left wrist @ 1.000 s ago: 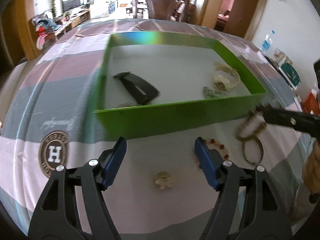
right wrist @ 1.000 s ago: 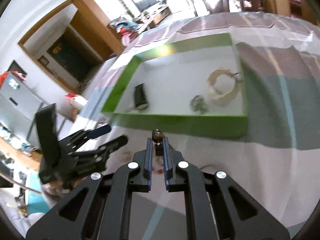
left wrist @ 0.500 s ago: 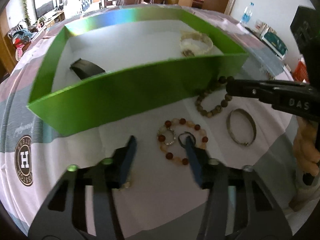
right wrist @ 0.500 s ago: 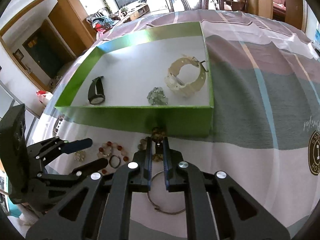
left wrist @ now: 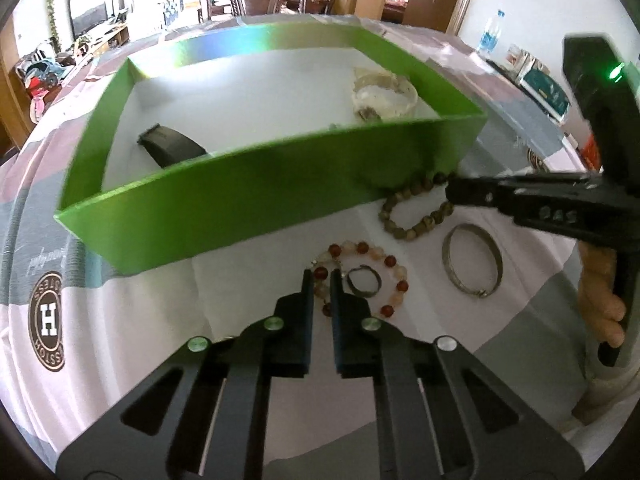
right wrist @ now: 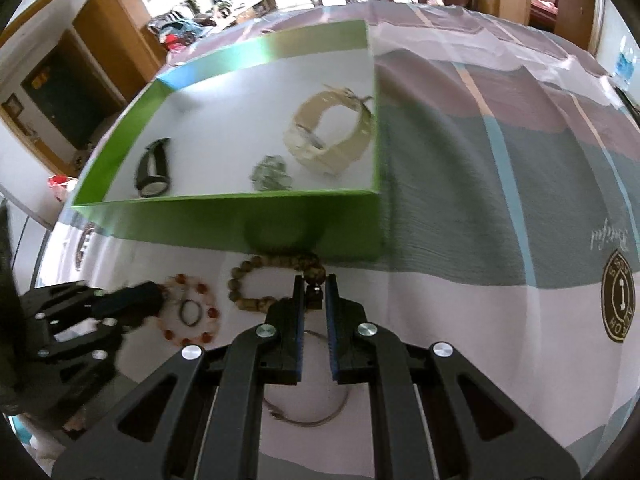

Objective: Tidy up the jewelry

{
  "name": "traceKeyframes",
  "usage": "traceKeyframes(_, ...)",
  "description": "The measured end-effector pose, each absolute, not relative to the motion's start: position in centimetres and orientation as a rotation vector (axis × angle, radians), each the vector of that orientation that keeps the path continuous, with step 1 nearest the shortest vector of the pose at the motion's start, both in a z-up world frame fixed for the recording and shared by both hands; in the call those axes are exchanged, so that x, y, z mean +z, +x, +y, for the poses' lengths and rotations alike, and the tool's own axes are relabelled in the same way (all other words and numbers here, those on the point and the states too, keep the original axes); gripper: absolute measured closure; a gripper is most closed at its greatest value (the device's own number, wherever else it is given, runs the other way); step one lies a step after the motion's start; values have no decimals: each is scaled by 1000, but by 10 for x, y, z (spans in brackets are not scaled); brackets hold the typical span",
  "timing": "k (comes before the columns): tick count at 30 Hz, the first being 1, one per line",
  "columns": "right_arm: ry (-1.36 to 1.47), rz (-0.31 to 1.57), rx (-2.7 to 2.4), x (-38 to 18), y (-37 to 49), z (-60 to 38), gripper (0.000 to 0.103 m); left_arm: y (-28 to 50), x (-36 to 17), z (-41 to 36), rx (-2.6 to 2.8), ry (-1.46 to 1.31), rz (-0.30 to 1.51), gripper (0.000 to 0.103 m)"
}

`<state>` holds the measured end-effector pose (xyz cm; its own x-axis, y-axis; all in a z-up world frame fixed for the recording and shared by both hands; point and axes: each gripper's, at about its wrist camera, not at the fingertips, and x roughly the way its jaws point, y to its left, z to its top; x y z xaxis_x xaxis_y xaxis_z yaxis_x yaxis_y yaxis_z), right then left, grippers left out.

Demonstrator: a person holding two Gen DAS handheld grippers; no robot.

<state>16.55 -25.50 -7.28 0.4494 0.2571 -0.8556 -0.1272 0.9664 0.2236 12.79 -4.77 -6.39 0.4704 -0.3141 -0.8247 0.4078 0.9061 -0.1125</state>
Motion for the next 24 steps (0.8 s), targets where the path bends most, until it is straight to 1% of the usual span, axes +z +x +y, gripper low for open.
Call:
traceKeyframes(6, 152, 1116, 182, -79, 170, -268, 92, 124, -41, -28, -414, 59, 926, 94)
traceKeyframes(8, 172, 1121, 170, -80, 172, -273, 88, 124, -36, -24, -407, 49, 912, 94)
traceKeyframes(16, 122, 1093, 157, -78, 170, -267, 88, 142, -49, -1, -312, 13, 960, 94)
traceKeyframes(18, 111, 1095, 157, -80, 170, -265, 85, 145, -56, 1, -303, 12, 976, 90)
traceKeyframes(20, 92, 1093, 148, -81, 170, -263, 81, 148, -61, 1, -300, 10, 990, 84)
traceKeyframes(22, 86, 1095, 145, -82, 170, -262, 81, 150, -64, -1, -299, 14, 1000, 79)
traceKeyframes(24, 84, 1093, 145, -82, 170, -262, 80, 150, -66, -2, -304, 20, 1005, 78)
